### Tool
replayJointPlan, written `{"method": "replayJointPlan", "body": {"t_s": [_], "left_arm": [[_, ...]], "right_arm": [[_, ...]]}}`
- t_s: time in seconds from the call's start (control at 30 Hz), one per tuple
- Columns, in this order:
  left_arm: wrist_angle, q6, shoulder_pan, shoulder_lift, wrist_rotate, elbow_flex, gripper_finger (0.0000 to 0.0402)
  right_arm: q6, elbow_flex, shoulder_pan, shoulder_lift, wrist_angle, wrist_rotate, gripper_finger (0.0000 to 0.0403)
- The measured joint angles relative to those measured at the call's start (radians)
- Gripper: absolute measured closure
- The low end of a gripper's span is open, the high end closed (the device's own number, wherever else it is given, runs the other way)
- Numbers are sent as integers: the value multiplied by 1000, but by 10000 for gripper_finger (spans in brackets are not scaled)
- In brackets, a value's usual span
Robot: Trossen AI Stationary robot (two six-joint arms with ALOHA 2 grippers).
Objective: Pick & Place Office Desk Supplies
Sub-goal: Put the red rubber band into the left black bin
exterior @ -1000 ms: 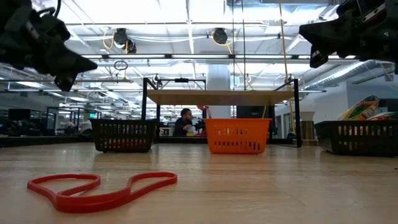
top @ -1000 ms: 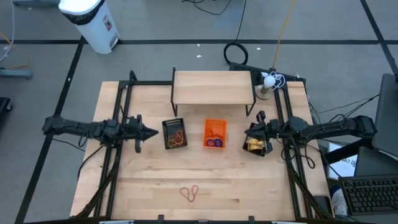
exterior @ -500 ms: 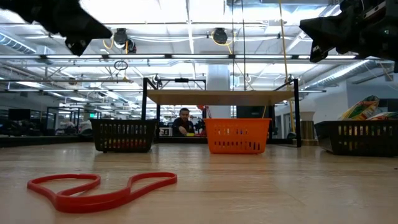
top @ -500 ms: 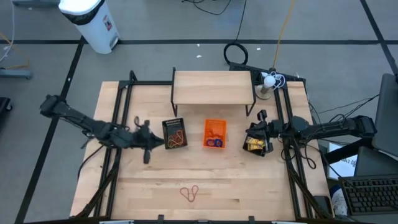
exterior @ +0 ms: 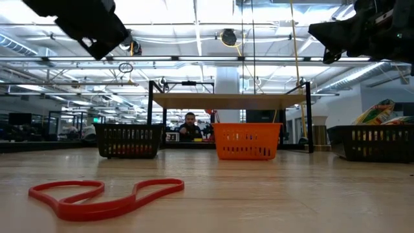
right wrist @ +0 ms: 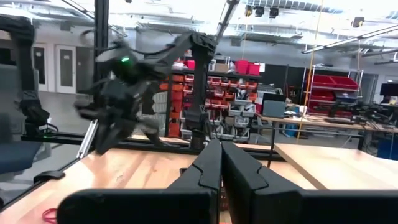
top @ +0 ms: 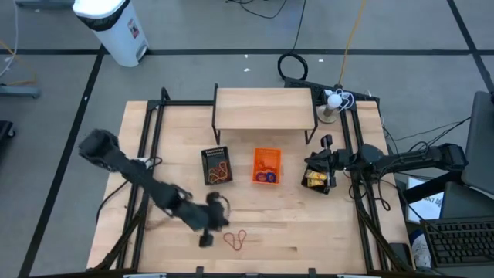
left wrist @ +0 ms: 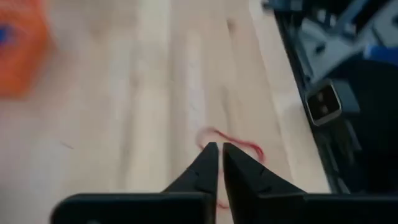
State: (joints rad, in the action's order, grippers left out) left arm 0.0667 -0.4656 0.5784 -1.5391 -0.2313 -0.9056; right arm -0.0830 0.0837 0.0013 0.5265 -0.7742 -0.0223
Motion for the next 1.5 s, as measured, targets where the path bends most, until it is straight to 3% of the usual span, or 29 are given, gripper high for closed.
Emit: {"method": "replayJointPlan", "body": {"t_s": [0.33,0.47,0.6,1.1,1.27,1.5], "left_arm": [[436,-84,62,-341,50,-405,287],[522,-25,73,-420,61,-515,254],[529,1,72,-467,110,-549,246],[527,-14,51,-584,154,-554,265],[530,-49,50,-618,156,-555,273],[526,-41,49,-643,186,-558,386]], "right_arm": [[18,0,0,1,-1,-4,399],[18,0,0,1,-19,-5,399],[43,0,0,1,-23,-7,399],[126,0,0,1,10,-11,399],[129,0,0,1,8,-81,399],[150,0,1,1,8,-87,399]]}}
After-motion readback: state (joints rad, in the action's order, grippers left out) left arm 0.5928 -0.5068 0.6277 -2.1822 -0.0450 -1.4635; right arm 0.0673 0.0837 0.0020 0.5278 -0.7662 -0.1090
